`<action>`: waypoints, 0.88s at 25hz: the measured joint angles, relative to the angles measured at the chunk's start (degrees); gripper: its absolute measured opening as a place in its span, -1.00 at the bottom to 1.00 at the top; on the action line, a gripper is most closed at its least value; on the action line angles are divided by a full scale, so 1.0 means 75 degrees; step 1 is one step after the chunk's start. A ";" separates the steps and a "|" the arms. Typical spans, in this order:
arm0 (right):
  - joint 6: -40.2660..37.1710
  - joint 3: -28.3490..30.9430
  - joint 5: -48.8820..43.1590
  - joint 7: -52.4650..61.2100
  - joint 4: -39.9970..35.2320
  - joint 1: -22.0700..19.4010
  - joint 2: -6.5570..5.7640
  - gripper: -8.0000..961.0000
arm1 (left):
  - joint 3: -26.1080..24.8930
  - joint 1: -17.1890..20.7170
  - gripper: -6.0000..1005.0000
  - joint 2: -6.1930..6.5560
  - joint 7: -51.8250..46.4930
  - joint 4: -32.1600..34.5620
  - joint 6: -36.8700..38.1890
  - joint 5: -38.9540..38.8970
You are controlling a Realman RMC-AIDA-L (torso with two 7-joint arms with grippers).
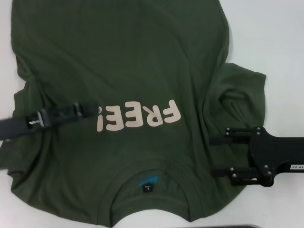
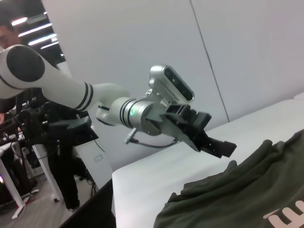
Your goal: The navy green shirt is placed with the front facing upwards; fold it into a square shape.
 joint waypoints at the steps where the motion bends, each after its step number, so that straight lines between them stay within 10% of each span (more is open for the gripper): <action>1: 0.0000 0.0000 0.0000 0.0117 0.0000 0.0015 -0.0006 0.53 | 0.0005 -0.0027 0.50 0.0070 -0.0516 0.0077 -0.0015 0.0022; 9: -0.0058 0.0025 0.0000 0.0205 -0.0080 0.0049 0.0025 0.53 | -0.0565 -0.0038 0.50 0.0548 -0.2438 0.0324 -0.0180 0.0039; 22: -0.0032 -0.0004 0.0000 0.0210 -0.0082 0.0227 0.0104 0.53 | -0.0857 0.0108 0.50 0.0704 -0.2843 0.0423 -0.1116 0.0133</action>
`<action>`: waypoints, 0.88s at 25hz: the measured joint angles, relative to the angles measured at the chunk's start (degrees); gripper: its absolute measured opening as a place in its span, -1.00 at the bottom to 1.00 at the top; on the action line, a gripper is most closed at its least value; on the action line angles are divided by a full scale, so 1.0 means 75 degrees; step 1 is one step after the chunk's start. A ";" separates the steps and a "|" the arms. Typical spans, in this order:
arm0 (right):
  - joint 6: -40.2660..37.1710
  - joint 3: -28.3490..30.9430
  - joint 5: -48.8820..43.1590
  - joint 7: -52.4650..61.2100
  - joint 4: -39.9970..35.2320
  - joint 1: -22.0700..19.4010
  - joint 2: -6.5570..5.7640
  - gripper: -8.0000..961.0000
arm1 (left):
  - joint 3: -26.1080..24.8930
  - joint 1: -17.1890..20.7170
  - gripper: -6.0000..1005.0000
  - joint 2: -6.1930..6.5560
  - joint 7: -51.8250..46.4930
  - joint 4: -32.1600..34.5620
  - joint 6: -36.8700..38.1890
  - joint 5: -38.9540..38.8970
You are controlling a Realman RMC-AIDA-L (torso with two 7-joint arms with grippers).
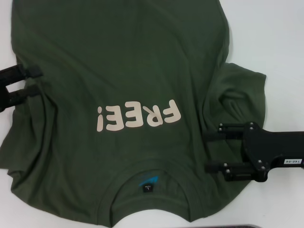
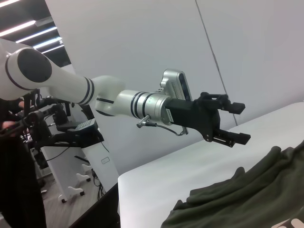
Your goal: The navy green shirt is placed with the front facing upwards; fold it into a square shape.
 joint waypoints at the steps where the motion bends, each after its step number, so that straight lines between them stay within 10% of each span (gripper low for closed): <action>1: 0.0006 -0.0002 0.0000 0.0000 -0.0001 0.0001 0.0002 0.53 | 0.0009 0.0005 0.50 0.0000 -0.0069 0.0048 -0.0101 0.0043; 22: 0.0114 0.0007 0.0000 0.0004 0.0000 -0.0004 -0.0002 0.53 | 0.0027 0.0030 0.49 0.0122 -0.1329 0.0613 -0.1339 0.1177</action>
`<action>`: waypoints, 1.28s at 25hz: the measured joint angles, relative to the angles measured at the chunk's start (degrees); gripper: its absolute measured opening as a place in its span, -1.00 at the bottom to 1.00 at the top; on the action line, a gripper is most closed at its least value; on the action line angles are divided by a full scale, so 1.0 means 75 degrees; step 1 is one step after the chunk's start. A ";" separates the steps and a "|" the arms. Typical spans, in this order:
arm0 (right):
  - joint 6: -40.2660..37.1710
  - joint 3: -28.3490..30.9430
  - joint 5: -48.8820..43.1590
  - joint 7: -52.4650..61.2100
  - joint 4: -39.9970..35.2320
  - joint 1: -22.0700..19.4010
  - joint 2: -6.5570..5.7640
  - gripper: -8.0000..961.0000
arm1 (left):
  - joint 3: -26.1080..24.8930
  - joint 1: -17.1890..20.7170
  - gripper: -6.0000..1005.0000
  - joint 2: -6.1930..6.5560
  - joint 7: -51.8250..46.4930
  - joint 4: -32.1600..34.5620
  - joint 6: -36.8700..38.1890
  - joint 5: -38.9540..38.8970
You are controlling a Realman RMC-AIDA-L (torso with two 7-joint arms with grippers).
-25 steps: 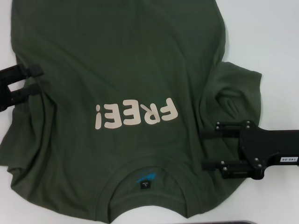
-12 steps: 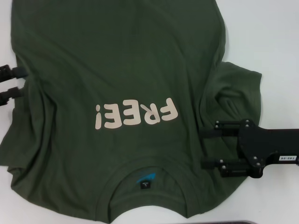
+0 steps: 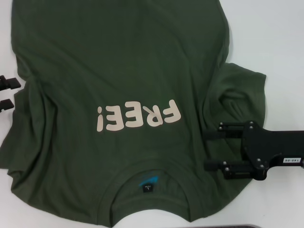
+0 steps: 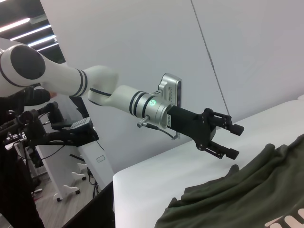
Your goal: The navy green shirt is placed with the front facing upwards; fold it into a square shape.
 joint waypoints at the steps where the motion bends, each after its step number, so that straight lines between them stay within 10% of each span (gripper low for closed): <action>1: 0.0001 -0.0001 0.0000 0.0000 0.0000 0.0001 0.0000 0.53 | 0.0000 0.0005 0.49 0.0000 -0.0006 0.0001 -0.0024 0.0003; 32: 0.0001 0.0032 0.0000 0.0070 0.0000 0.0006 -0.0020 0.53 | 0.0132 -0.0050 0.50 -0.0012 -0.0123 -0.0147 -0.0497 0.0603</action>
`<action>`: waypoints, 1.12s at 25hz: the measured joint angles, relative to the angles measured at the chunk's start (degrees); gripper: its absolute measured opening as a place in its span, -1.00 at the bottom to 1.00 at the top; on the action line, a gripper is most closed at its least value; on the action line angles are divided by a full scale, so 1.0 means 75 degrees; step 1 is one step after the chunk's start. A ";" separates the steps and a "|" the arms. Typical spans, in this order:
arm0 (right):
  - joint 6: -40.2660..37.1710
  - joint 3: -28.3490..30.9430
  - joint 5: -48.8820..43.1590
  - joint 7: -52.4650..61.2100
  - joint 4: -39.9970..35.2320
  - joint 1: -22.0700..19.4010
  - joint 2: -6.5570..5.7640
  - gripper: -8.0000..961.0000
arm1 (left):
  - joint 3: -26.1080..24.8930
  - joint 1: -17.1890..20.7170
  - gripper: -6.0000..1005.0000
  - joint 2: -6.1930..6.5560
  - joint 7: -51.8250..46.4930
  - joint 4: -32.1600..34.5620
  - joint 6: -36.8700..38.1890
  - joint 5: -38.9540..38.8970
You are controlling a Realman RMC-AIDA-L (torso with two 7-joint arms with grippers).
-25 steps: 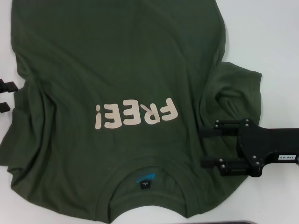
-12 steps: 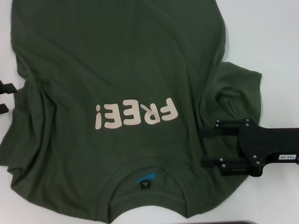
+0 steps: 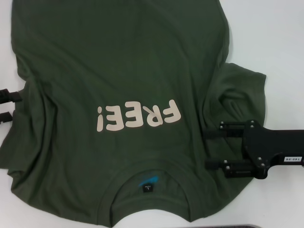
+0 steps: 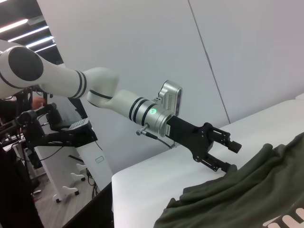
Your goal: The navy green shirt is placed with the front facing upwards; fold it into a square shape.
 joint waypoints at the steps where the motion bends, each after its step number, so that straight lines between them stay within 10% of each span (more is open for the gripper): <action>1: 0.0000 0.0000 0.0000 0.0000 0.0000 0.0000 -0.0002 0.53 | -0.0001 -0.0002 0.50 0.0000 0.0007 -0.0021 -0.0008 0.0000; 28: -0.0004 -0.0009 0.0000 0.0001 0.0000 0.0000 -0.0027 0.53 | 0.0358 -0.0222 0.49 -0.0064 0.0029 -0.0315 -0.0180 -0.0007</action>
